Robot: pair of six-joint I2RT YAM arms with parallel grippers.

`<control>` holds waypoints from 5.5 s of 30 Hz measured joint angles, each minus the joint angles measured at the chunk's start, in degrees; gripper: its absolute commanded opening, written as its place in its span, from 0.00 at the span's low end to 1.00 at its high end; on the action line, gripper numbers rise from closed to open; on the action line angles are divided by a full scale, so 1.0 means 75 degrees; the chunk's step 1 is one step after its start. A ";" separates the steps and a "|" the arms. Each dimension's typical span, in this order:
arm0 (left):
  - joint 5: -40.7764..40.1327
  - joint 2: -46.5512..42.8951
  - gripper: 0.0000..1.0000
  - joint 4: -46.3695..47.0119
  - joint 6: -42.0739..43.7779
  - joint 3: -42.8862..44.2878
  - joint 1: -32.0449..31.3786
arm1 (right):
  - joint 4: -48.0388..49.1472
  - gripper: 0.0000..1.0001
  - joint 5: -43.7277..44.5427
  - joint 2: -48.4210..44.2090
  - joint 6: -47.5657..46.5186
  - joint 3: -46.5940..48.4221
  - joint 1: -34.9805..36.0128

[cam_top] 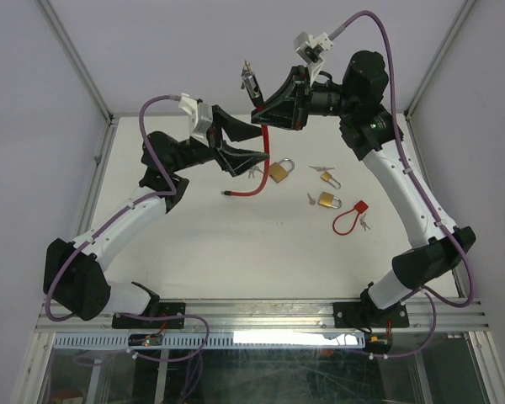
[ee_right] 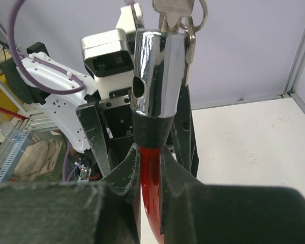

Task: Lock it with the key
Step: Pick up the lock from the center of the board, then lock the lock.

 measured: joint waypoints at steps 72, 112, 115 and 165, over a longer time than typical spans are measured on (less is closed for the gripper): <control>-0.1804 0.1655 0.00 -0.2090 -0.3739 0.4234 -0.0073 | 0.4301 0.99 0.6044 -0.2608 -1.6620 -1.1561 0.4028; -0.0746 0.1647 0.00 -0.3899 -0.4724 0.4858 0.0335 | 1.1800 0.99 0.3314 0.1137 -1.7824 -1.0990 0.2573; -0.0749 0.1647 0.00 -0.4135 -0.4683 0.4893 0.0347 | 1.1511 0.99 0.3334 0.0705 -1.7824 -1.1132 0.2573; -0.1067 0.1606 0.00 -0.4159 -0.6079 0.4240 0.0399 | 1.1220 0.14 0.4468 0.2422 -1.7955 -0.9722 0.3462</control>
